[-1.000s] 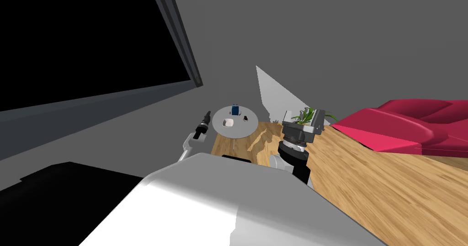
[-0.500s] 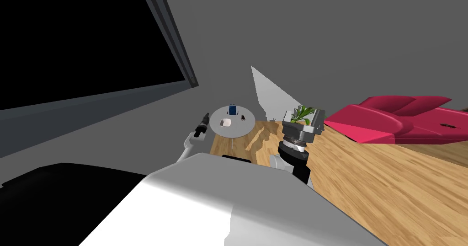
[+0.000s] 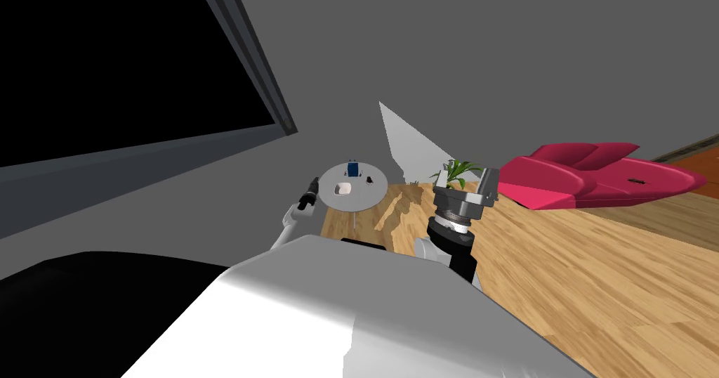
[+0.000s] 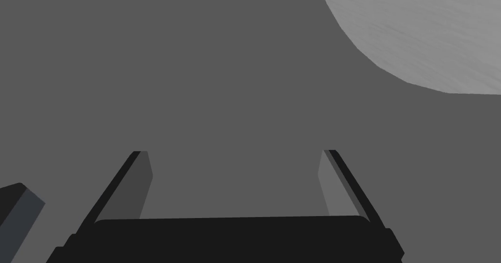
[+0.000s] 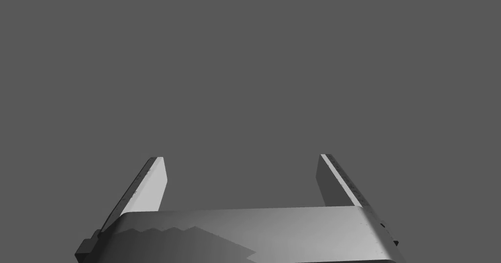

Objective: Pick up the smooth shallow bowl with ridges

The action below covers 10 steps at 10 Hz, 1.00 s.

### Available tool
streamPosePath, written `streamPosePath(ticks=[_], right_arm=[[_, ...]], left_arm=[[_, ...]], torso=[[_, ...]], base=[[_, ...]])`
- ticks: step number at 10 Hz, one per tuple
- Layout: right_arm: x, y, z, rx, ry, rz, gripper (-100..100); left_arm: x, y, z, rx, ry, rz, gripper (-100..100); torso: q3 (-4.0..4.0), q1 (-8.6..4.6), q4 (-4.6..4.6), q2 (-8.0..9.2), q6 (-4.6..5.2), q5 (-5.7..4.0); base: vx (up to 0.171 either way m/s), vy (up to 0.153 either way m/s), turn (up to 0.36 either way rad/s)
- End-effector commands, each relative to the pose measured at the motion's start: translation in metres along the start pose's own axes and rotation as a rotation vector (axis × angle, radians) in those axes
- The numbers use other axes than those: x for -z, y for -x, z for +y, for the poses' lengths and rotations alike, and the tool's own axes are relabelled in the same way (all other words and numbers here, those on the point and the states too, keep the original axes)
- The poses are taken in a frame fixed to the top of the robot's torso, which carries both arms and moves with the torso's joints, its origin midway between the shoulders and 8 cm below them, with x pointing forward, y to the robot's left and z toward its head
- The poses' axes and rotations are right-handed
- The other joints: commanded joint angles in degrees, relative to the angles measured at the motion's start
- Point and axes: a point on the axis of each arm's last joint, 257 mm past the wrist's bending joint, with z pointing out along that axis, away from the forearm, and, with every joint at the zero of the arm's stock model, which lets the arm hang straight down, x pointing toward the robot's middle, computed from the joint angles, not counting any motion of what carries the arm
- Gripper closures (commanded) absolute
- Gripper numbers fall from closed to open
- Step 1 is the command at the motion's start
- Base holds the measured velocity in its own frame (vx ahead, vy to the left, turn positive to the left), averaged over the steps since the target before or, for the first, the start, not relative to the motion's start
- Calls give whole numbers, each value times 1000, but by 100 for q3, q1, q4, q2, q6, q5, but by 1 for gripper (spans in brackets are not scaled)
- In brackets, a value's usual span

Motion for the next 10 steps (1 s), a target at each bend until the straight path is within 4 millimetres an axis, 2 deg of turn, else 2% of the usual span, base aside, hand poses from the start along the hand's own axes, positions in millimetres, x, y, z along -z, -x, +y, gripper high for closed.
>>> streamPosePath(ticks=[1,2,3,6,7,9,10], right_arm=[[0,0,0,0,0,0,0],[0,0,0,0,0,0,0],[0,0,0,0,0,0,0],[0,0,0,0,0,0,0],[0,0,0,0,0,0,0],[0,0,0,0,0,0,0],[0,0,0,0,0,0,0]], left_arm=[[-6,10,12,22,33,-23,-100],[-4,10,28,23,65,-22,-100],[-10,19,31,44,80,-43,-100],[-8,25,71,68,167,-61,-100],[-7,25,73,68,170,-61,-100],[-7,31,93,93,219,-79,-100],[-10,37,95,116,231,-97,-100]], torso=[[0,0,0,0,0,0],[-1,-3,0,-2,3,-1],[-1,-1,0,-2,0,-1],[-1,-2,0,-2,2,-1],[-1,0,0,-2,-1,0],[-2,-1,0,-4,4,0],[-2,1,-1,-3,-2,0]], base=[[0,-26,-142],[1,-19,-86],[1,-23,-183],[3,-17,-114],[1,-8,14],[8,-15,-147],[11,-22,-145]])
